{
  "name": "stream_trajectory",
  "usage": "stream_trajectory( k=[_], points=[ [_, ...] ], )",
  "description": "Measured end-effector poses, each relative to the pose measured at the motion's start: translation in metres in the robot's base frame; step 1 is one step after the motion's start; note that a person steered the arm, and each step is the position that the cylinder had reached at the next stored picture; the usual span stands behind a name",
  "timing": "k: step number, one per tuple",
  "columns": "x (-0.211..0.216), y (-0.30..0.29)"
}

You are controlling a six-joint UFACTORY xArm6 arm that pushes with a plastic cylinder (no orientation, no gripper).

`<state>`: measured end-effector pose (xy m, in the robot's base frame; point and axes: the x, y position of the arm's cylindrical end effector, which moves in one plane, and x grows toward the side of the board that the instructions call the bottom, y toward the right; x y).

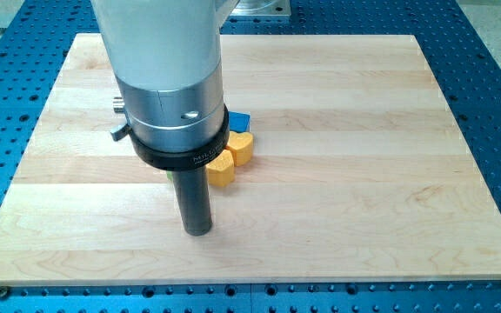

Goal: Slightly move your arm upwards

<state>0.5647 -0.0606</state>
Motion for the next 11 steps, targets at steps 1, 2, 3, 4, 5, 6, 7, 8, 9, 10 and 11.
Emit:
stream_trajectory(
  k=[1, 2, 3, 4, 5, 6, 7, 8, 9, 10, 11],
  points=[
    [0.000, 0.000],
    [0.001, 0.004],
    [0.001, 0.004],
    [0.002, 0.004],
    [0.003, 0.004],
    [0.003, 0.004],
    [-0.006, 0.004],
    [-0.011, 0.004],
    [-0.022, 0.003],
    [-0.025, 0.003],
    [-0.024, 0.002]
  ],
)
